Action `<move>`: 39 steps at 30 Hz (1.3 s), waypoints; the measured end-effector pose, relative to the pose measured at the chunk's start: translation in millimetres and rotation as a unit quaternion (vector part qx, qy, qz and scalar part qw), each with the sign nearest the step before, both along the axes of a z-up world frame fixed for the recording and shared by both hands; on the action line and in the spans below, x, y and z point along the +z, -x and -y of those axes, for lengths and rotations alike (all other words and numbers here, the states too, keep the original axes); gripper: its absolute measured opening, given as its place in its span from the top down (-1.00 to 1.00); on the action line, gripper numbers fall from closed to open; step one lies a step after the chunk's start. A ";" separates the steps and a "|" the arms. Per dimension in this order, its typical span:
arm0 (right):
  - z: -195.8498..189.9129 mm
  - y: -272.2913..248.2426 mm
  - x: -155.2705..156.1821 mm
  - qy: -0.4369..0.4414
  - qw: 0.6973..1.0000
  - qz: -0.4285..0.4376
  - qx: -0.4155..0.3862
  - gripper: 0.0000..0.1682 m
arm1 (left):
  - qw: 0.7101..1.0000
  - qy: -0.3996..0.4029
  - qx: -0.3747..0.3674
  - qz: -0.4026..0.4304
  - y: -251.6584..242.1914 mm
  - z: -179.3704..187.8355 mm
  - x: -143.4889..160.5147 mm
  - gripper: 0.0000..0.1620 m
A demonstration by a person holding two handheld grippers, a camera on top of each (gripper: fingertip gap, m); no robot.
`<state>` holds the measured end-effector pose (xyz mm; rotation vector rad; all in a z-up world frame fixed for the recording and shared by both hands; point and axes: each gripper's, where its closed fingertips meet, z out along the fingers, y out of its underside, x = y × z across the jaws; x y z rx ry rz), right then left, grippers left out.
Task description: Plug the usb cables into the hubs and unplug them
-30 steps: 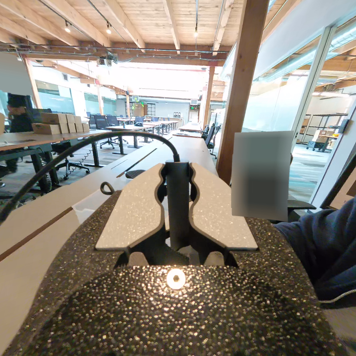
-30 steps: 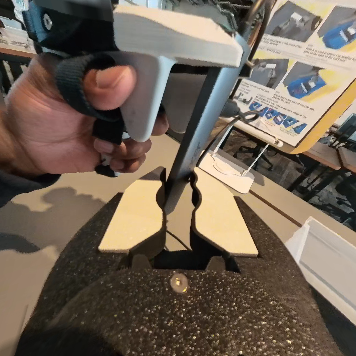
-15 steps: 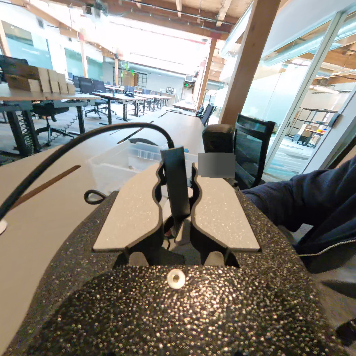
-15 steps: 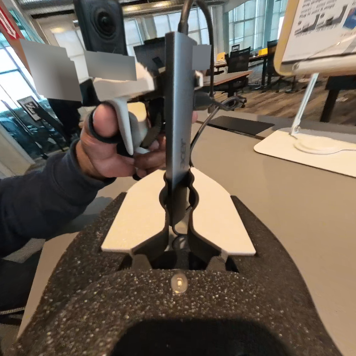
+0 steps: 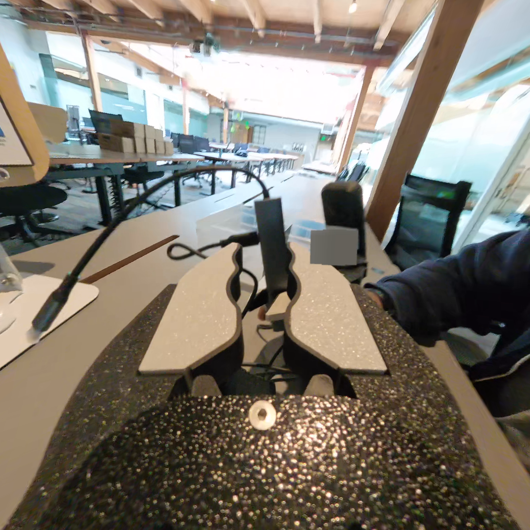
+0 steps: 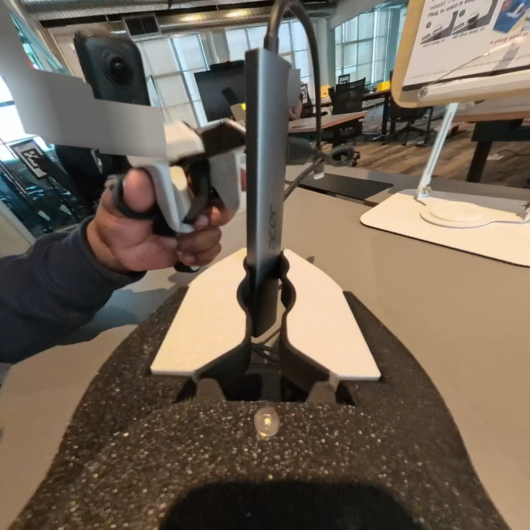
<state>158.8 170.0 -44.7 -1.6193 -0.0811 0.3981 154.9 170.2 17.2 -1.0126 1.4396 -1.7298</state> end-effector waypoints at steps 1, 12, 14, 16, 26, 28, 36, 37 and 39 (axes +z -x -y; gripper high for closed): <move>0.6 0.1 0.8 -0.001 1.000 0.008 -0.006 0.81 | 1.000 -0.015 0.008 -0.007 -3.5 3.3 -6.1 0.66; -0.7 -22.5 -18.6 0.047 0.970 0.182 -0.153 0.83 | 0.993 -0.069 0.076 -0.065 -25.4 20.7 -47.4 0.70; 0.4 -26.9 -23.0 0.061 0.962 0.201 -0.172 0.84 | 0.990 -0.076 0.092 -0.073 -27.9 20.4 -53.4 0.68; 1.8 -29.4 -26.6 0.072 0.956 0.216 -0.186 0.86 | 0.987 -0.085 0.107 -0.085 -30.2 19.5 -59.8 0.67; 5.7 -32.7 -32.4 0.082 0.934 0.276 -0.211 0.88 | 0.985 -0.010 0.123 -0.124 -34.0 21.1 -71.2 0.62; 7.1 -33.9 -30.2 0.077 0.925 0.300 -0.219 0.89 | 0.985 0.009 0.114 -0.130 -34.6 23.6 -72.5 0.59; 10.0 -31.9 -23.7 0.054 0.898 0.371 -0.231 0.88 | 0.987 0.083 0.082 -0.112 -32.1 28.1 -67.8 0.63; 10.0 -31.1 -23.6 0.053 0.897 0.374 -0.230 0.87 | 0.988 0.087 0.076 -0.106 -31.6 28.4 -66.8 0.65; 10.1 -28.4 -22.7 0.047 0.897 0.377 -0.226 0.84 | 0.990 0.089 0.062 -0.086 -30.4 29.3 -63.7 0.67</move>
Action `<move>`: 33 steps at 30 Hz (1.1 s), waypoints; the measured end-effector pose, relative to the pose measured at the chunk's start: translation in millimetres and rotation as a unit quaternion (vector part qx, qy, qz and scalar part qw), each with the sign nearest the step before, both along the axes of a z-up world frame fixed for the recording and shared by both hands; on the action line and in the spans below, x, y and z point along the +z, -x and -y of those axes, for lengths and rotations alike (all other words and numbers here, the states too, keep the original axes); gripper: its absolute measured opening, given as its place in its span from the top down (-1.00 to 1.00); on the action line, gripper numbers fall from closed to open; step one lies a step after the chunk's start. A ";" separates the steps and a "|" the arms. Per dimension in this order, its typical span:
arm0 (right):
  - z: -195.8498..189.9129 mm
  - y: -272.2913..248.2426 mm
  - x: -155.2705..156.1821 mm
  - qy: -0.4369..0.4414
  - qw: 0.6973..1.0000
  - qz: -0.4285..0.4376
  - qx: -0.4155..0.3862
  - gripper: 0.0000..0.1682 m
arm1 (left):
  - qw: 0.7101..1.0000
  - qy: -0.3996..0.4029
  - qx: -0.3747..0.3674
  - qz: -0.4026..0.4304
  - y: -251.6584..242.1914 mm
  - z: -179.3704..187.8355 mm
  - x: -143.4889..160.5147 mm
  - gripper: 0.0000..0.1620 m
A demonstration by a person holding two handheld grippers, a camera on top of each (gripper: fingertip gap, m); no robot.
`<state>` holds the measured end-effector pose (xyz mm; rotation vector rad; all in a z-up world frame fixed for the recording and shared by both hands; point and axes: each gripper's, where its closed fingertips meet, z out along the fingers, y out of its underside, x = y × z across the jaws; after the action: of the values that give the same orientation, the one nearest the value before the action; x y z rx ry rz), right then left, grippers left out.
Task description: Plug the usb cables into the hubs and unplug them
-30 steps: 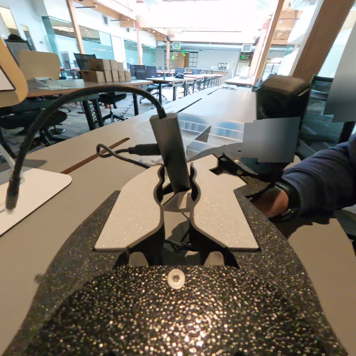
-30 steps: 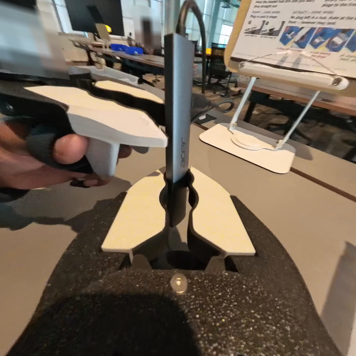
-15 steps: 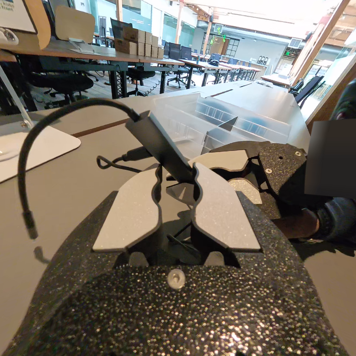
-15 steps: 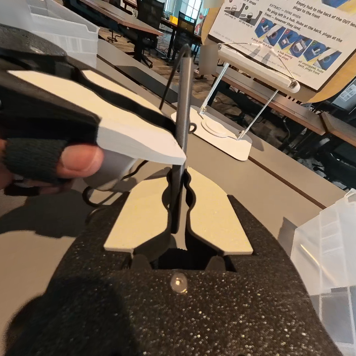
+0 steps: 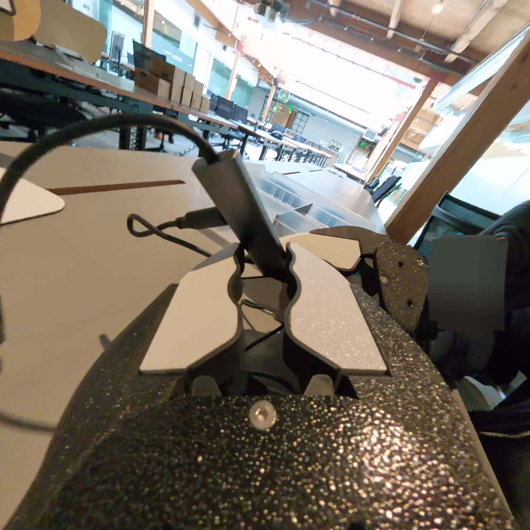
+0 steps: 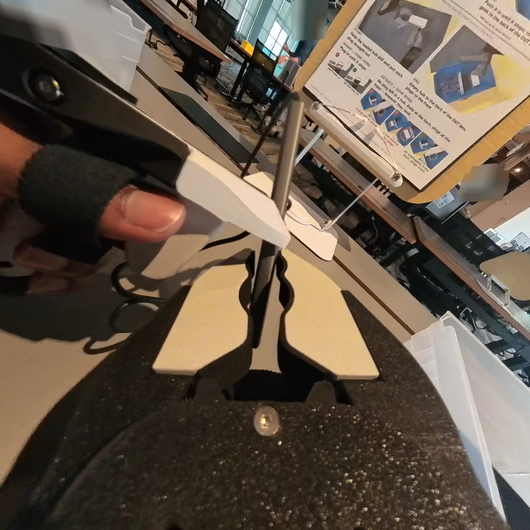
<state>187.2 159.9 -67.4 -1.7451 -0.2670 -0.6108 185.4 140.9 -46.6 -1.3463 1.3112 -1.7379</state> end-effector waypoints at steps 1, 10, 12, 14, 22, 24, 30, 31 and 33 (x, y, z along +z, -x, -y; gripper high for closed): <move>-0.1 1.6 0.0 0.000 1.000 0.002 0.003 0.82 | 1.000 -0.001 -0.006 0.009 0.7 0.6 1.1 0.68; 2.6 11.9 0.0 0.004 0.999 0.011 0.032 0.71 | 0.997 0.041 -0.037 0.056 6.5 -13.4 10.0 0.71; 2.5 17.6 1.0 0.001 0.998 -0.001 0.056 0.67 | 0.994 0.052 -0.062 0.074 9.3 -15.0 13.2 0.71; 2.5 27.9 2.5 -0.004 0.994 -0.037 0.102 0.60 | 0.992 0.041 -0.080 0.090 12.5 -17.0 14.5 0.71; 12.6 56.1 12.3 0.024 0.889 -0.351 0.292 0.48 | 0.966 -0.004 -0.198 0.169 41.1 -13.7 27.4 0.71; 18.0 64.5 15.4 0.034 0.847 -0.411 0.337 0.51 | 0.954 0.003 -0.236 0.184 50.2 -9.3 29.9 0.71; 28.7 85.8 19.2 0.064 0.774 -0.487 0.400 0.63 | 0.933 0.006 -0.293 0.211 64.3 5.4 32.5 0.71; 30.0 88.1 18.9 0.069 0.768 -0.491 0.406 0.64 | 0.930 0.003 -0.299 0.213 66.0 7.5 32.8 0.71; 33.0 92.8 19.3 0.081 0.753 -0.501 0.418 0.66 | 0.924 0.001 -0.311 0.220 70.2 10.4 34.1 0.71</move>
<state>94.4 126.9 -48.1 -1.6480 -0.2930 1.0302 115.2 130.4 -12.4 -0.4827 1.5525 -2.2785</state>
